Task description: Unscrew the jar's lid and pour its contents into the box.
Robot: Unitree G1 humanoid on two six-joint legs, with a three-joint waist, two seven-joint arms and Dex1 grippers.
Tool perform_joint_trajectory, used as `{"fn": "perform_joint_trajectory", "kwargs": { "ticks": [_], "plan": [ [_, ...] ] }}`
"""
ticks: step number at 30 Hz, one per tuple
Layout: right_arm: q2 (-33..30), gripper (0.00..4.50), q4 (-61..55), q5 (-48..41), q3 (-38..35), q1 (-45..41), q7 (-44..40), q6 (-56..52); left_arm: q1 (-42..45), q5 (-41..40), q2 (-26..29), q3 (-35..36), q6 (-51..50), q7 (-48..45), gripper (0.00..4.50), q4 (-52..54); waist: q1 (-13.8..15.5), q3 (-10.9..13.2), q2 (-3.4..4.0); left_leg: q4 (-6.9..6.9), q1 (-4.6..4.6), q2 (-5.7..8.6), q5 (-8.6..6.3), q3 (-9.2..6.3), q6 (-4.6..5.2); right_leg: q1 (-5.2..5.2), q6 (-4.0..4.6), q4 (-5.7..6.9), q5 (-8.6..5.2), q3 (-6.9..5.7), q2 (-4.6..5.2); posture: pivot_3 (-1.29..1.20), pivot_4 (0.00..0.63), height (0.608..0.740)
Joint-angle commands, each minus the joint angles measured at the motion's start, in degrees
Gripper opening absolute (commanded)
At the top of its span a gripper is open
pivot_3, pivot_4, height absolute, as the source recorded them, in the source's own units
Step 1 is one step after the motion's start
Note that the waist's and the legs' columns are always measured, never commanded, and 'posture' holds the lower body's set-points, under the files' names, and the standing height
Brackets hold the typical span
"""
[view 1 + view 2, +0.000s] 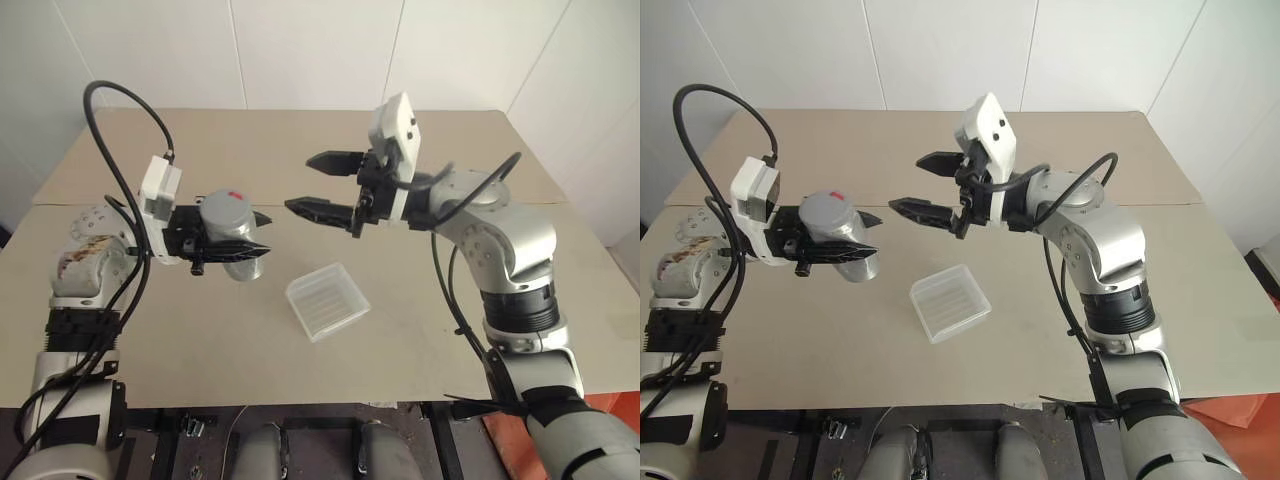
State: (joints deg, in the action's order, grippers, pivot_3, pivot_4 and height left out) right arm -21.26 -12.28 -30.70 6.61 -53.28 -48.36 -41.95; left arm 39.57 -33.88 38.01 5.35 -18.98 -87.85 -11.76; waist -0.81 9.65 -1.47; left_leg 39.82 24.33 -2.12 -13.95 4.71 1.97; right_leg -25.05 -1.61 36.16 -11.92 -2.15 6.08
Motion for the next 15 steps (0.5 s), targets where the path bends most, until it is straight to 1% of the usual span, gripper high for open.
{"fn": "perform_joint_trajectory", "kwargs": {
  "ticks": [1,4,9,15],
  "plan": [
    [2.0,4.44,-4.8,-1.7,1.0,-1.9,1.2,-0.9,2.7,0.0,-1.0,0.0,1.1,0.4,2.0,-1.0,0.0,0.0,0.0,0.01,0.0,0.0,0.0,0.01,0.0,0.0,0.0,0.01,0.0,0.0,0.0,0.0,0.15,0.74],
    [5.0,4.44,-3.6,0.2,3.2,-3.7,4.1,-0.8,3.8,0.3,-2.1,-0.7,1.6,-0.1,2.0,-2.0,0.0,0.0,0.0,0.04,-0.01,0.01,0.01,0.0,-0.01,0.01,0.01,0.04,0.01,0.0,0.0,0.0,0.15,0.74],
    [7.6,4.44,-0.4,5.4,7.5,-5.5,7.2,0.6,4.9,0.6,-2.6,-1.2,2.0,-0.6,2.0,-3.0,0.0,0.0,0.0,0.03,0.0,0.02,0.01,0.0,-0.01,0.01,0.0,0.03,0.0,0.0,0.0,0.0,0.15,0.74],
    [9.6,4.44,3.3,8.6,8.3,-7.0,8.3,2.1,4.8,0.4,-2.1,-1.0,1.7,-0.8,2.0,-2.4,0.0,0.0,0.0,0.03,0.01,0.02,0.01,0.0,-0.01,0.0,0.0,0.03,0.0,0.0,0.0,0.0,0.15,0.74]
  ]
}}
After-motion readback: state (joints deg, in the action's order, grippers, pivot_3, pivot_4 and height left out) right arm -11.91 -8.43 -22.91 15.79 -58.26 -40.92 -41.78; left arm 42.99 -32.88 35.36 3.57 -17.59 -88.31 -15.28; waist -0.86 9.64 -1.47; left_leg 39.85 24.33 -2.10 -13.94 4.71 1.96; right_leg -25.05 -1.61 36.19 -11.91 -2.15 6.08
